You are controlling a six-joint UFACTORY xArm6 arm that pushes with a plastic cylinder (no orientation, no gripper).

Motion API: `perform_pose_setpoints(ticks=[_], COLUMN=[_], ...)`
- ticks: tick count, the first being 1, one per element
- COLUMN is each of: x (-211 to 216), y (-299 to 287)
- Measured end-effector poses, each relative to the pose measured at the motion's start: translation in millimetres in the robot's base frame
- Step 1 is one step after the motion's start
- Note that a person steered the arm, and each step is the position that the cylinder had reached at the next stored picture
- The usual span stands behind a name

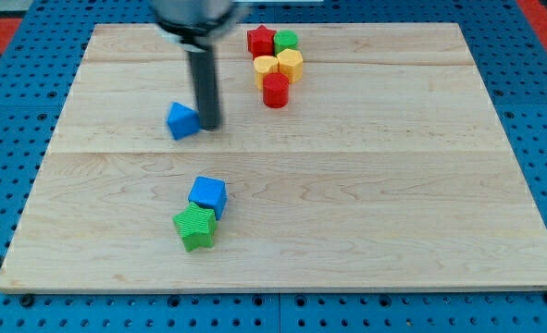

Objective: Move your arm to the bottom center

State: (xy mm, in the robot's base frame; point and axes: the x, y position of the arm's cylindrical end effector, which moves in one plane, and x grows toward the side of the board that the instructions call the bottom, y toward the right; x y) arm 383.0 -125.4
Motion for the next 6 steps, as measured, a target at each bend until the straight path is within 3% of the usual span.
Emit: perform_pose_setpoints(ticks=[1, 2, 3, 5, 6], x=[-29, -26, 4, 161, 175], y=[-88, -55, 28, 165, 132])
